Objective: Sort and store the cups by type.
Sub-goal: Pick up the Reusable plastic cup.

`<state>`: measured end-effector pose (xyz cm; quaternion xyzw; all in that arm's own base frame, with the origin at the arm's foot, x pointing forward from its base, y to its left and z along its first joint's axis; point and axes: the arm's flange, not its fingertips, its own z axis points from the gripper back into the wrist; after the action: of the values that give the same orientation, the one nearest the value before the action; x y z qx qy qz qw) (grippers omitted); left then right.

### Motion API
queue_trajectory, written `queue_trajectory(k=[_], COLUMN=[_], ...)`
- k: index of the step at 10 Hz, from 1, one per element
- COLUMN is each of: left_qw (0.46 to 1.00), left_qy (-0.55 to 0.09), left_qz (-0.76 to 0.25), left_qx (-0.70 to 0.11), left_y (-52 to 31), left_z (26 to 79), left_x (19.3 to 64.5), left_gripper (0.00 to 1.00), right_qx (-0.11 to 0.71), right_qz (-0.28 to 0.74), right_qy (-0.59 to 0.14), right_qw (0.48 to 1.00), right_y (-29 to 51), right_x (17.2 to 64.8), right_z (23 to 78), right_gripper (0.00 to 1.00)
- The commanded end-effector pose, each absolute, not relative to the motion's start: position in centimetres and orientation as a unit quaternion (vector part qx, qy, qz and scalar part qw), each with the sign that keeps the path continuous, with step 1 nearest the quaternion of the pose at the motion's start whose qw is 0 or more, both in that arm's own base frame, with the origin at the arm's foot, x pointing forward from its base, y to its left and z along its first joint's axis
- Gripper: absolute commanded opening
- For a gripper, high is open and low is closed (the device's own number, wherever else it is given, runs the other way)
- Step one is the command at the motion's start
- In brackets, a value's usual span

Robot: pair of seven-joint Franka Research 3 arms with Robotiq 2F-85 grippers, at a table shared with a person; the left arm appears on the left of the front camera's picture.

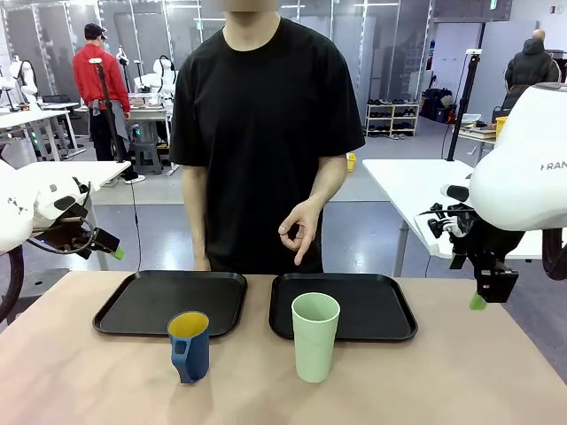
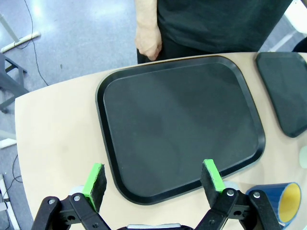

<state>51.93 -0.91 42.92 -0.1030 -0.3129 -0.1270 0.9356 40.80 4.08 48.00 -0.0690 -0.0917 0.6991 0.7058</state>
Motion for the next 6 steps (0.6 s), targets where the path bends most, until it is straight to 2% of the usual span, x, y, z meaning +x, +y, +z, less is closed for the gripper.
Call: queue_trajectory(k=[1, 6], left_qw=[0.935, 0.935], left_qy=[-0.315, -0.315], left_qz=[-0.123, -0.123], left_qx=[-0.105, -0.105], left_y=[-0.9, -0.9], left_z=[43.0, 43.0], left_x=[52.0, 52.0], left_gripper=[1.0, 1.0], right_qx=[-0.057, 0.081], right_qz=[0.706, 0.723], right_qy=[-0.091, -0.232], right_qw=[0.7, 0.646], right_y=[4.1, 5.3], right_x=[41.1, 41.2], right_z=[46.7, 38.5], right_gripper=[1.0, 1.0])
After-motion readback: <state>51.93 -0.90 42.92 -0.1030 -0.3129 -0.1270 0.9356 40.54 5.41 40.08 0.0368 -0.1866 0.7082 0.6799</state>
